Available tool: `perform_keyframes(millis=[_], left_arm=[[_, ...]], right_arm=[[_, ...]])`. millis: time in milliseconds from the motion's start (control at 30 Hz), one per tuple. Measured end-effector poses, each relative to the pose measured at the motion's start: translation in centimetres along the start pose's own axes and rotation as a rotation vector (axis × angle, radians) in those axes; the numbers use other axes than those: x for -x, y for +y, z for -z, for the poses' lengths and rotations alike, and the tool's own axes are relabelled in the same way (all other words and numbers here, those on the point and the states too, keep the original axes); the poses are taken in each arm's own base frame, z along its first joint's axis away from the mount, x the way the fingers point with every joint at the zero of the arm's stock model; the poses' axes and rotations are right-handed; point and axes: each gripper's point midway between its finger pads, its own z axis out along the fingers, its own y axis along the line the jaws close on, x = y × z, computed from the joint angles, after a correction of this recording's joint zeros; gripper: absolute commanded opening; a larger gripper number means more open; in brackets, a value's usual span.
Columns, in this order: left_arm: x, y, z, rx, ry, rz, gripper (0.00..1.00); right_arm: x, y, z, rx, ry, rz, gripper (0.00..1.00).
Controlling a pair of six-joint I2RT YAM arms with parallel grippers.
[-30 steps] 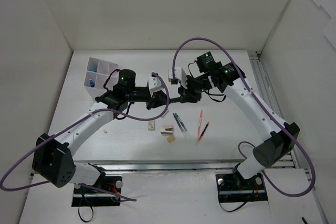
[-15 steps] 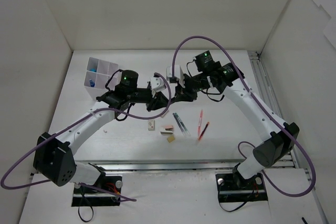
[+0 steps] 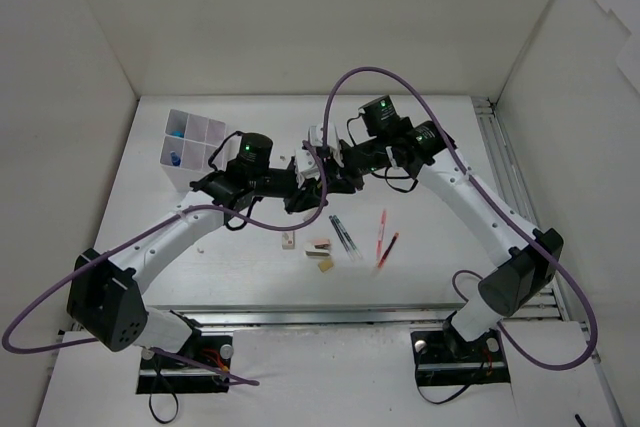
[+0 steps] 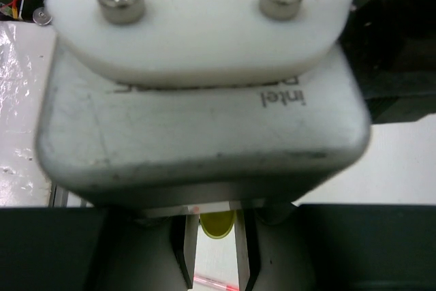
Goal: Sort the stationery into containers
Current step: Place the pen in the storage box.
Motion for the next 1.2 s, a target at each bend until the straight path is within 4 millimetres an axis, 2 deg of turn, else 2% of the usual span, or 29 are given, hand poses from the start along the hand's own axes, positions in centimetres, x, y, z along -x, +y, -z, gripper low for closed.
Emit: perform_keyframes(millis=[100, 133, 167, 200, 300, 333, 367, 467, 533, 633, 733, 800, 900, 1033, 1100, 1200], left_arm=[[0.0, 0.0, 0.0, -0.001, 0.001, -0.011, 0.08], [0.0, 0.0, 0.0, 0.0, 0.002, -0.021, 0.01], [0.0, 0.0, 0.0, 0.001, 0.002, -0.023, 0.0], [0.0, 0.0, 0.0, 0.001, 0.002, -0.023, 0.0], [0.0, 0.1, 0.0, 0.004, 0.003, -0.022, 0.0], [0.0, 0.2, 0.1, 0.008, 0.003, -0.023, 0.0], [0.0, 0.4, 0.1, 0.017, 0.003, -0.022, 0.0], [0.3, 1.8, 0.3, 0.091, 0.0, -0.032, 0.0], [0.4, 3.5, 1.1, 0.161, -0.002, -0.024, 0.0], [0.2, 7.3, 3.4, 0.301, -0.012, 0.02, 0.0], [-0.3, 12.3, 7.8, 0.496, -0.029, 0.084, 0.0], [-0.6, 15.8, 11.5, 0.659, -0.041, 0.132, 0.0], [-0.7, 21.2, 17.1, 0.909, -0.061, 0.193, 0.0], [-1.4, 27.8, 22.4, 1.124, -0.08, 0.273, 0.0], [-2.2, 31.0, 24.5, 1.212, -0.081, 0.307, 0.0], [-4.2, 34.5, 26.9, 1.325, -0.067, 0.36, 0.0]], right_arm=[[0.0, -0.3, 0.0, -0.008, -0.002, 0.001, 0.0], [0.0, -0.3, 0.0, -0.009, -0.001, -0.003, 0.0], [0.0, -0.3, 0.0, -0.01, -0.001, -0.004, 0.0], [0.0, -0.3, 0.0, -0.011, -0.002, -0.004, 0.12], [0.0, -0.4, -0.1, -0.011, -0.002, -0.015, 0.39], [-0.1, -0.4, -0.1, -0.015, 0.001, -0.022, 0.8], [-0.2, -0.5, 0.0, -0.022, 0.006, -0.039, 0.98], [-0.5, -0.8, -0.1, -0.043, 0.026, -0.068, 0.98], [-0.8, -1.4, 0.1, -0.073, 0.043, -0.099, 0.98], [-1.1, -2.8, 0.7, -0.149, 0.06, -0.16, 0.98], [-1.8, -5.6, 2.2, -0.296, 0.067, -0.236, 0.98], [-2.6, -7.6, 3.9, -0.423, 0.069, -0.288, 0.98], [-4.3, -9.2, 6.6, -0.626, 0.064, -0.394, 0.98], [-7.0, -9.3, 9.6, -0.863, 0.053, -0.529, 0.98], [-7.9, -9.2, 10.6, -0.94, 0.04, -0.571, 0.98], [-9.2, -9.2, 11.9, -1.04, 0.038, -0.622, 0.98]])
